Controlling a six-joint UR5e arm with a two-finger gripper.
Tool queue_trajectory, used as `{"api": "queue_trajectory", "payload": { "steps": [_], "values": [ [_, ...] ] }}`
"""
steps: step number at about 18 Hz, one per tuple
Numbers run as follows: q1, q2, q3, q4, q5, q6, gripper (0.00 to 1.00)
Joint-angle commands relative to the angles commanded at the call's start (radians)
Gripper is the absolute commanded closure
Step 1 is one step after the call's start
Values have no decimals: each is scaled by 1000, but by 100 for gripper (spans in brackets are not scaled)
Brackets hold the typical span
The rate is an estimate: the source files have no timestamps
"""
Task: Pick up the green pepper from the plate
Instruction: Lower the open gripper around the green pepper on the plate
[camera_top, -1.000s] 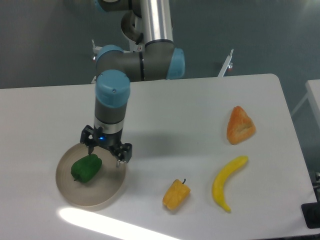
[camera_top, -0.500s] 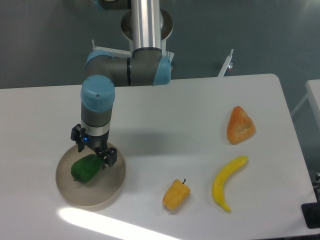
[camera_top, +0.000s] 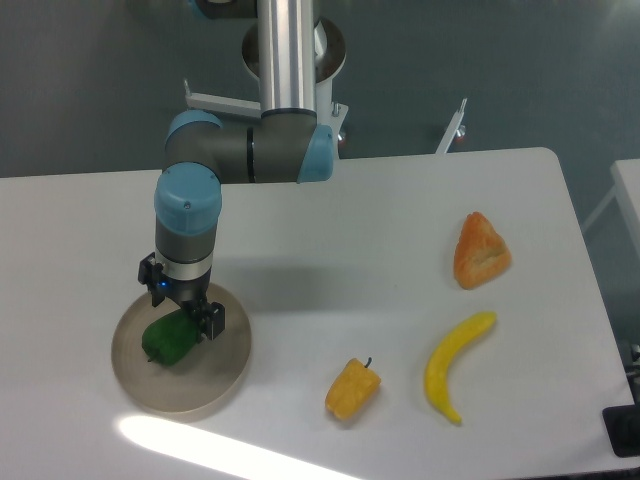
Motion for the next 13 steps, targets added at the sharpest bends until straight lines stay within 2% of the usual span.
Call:
{"api": "queue_trajectory", "payload": {
  "steps": [4,12,13],
  "values": [
    [-9,-11,0,28,0,-38,0],
    [-11,-23,5,34,0,-54,0],
    [-11,-23,8,32,0,-55,8]
  ]
}}
